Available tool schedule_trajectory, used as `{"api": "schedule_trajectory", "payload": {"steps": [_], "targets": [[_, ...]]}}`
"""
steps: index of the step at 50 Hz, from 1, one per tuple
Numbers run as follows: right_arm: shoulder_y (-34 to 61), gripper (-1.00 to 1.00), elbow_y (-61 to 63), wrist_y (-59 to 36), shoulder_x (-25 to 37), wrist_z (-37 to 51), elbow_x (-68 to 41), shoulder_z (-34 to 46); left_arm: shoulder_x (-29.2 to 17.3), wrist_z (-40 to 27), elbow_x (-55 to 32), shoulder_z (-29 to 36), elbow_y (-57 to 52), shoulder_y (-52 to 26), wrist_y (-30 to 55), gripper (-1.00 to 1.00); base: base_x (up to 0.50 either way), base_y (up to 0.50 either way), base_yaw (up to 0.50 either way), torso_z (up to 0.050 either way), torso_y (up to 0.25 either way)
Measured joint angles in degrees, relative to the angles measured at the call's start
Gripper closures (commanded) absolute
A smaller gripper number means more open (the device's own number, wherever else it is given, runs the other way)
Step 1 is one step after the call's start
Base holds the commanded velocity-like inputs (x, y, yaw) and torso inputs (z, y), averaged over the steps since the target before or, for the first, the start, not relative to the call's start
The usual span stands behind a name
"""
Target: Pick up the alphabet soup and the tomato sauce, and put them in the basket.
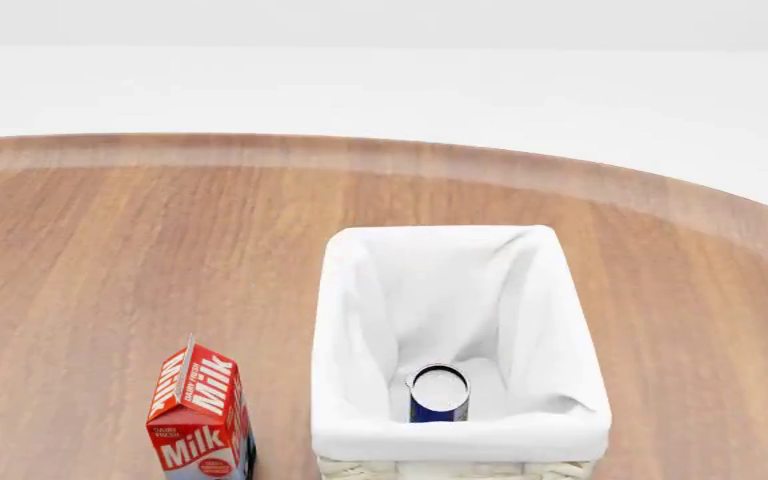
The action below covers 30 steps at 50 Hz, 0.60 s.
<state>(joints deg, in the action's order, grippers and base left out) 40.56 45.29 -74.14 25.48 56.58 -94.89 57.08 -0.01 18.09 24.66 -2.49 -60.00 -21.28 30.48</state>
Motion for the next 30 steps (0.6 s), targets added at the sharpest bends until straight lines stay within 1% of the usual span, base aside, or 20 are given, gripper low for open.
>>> {"api": "schedule_trajectory", "payload": {"steps": [6, 30], "targets": [[-0.79, -1.0, -0.42, -0.09, -0.55, -1.43, 2.74, 1.02, 0.0, -0.07, -0.06, 0.0, 0.0, 0.13, -0.12, -1.0, 0.0, 0.0, 0.0, 0.0, 0.0], [-0.93, -1.0, -1.39, -0.52, -2.95, -0.65, 6.53, 4.83, 0.0, -0.1, -0.38, -0.37, 0.0, 0.26, -0.43, -1.0, 0.0, 0.0, 0.0, 0.0, 0.0]]}}
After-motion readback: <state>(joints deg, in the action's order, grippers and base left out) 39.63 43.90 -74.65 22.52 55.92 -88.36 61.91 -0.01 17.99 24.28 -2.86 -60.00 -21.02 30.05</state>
